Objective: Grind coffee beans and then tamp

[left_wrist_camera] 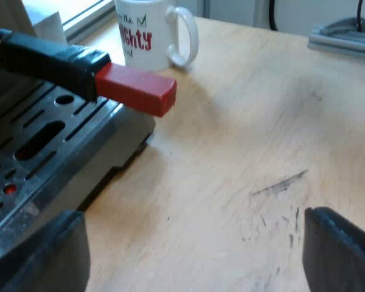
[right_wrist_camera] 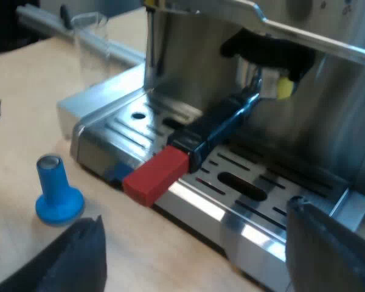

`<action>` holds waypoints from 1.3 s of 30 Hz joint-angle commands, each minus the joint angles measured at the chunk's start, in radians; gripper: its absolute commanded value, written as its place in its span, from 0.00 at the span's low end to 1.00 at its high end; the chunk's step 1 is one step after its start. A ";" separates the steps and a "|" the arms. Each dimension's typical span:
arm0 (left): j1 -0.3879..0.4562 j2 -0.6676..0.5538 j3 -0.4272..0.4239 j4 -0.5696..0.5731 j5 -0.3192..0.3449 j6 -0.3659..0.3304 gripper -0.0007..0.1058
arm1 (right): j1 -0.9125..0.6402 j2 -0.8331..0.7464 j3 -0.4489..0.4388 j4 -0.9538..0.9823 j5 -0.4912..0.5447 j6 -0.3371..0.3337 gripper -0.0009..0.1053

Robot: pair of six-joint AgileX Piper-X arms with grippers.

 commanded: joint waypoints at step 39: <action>-0.006 -0.001 0.000 -0.044 0.009 -0.002 0.69 | 0.218 0.779 0.094 -0.835 0.383 0.228 0.01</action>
